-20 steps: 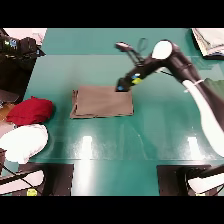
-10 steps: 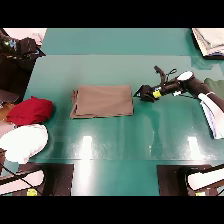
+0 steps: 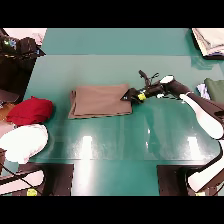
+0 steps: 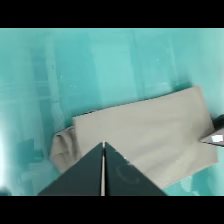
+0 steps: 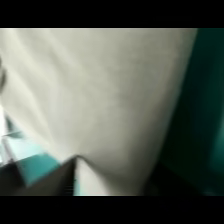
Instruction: Fold the shirts.
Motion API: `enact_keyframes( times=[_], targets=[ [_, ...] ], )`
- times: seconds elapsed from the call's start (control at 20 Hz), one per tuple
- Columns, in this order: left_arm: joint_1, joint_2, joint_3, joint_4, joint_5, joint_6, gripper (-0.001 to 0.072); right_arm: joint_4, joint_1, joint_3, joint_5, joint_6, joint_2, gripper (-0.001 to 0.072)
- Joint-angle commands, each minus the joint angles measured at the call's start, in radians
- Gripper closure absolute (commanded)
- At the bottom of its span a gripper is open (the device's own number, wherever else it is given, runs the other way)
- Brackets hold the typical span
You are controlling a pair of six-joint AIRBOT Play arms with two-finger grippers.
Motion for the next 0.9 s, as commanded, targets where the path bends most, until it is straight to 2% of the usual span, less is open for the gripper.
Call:
enact_keyframes(
  times=[0.0, 0.05, 0.1, 0.3, 0.5, 0.85],
  targets=[
    [0.001, 0.0, 0.0, -0.013, -0.002, 0.0, 0.0681, 0.025, 0.059, 0.066, -0.053, -0.011, -0.014, 0.0438],
    [0.001, 0.0, 0.0, -0.024, -0.005, 0.0, 0.0681, 0.025, 0.067, 0.079, -0.058, -0.022, -0.014, 0.0595],
    [0.001, 0.0, 0.0, -0.031, -0.01, -0.001, 0.0681, 0.025, 0.068, 0.092, -0.06, -0.043, -0.014, 0.0696],
    [-0.033, 0.0, 0.0, -0.061, -0.018, -0.001, 0.0681, 0.023, 0.029, 0.122, -0.054, -0.051, 0.032, 0.0699],
    [-0.189, 0.0, 0.0, -0.061, 0.025, 0.0, 0.0681, 0.014, -0.153, 0.122, -0.011, -0.048, 0.183, 0.0699],
    [-0.483, 0.0, 0.0, -0.061, 0.274, 0.0, 0.0681, -0.112, -0.634, 0.123, 0.01, -0.029, 0.395, 0.0699]
  ],
)
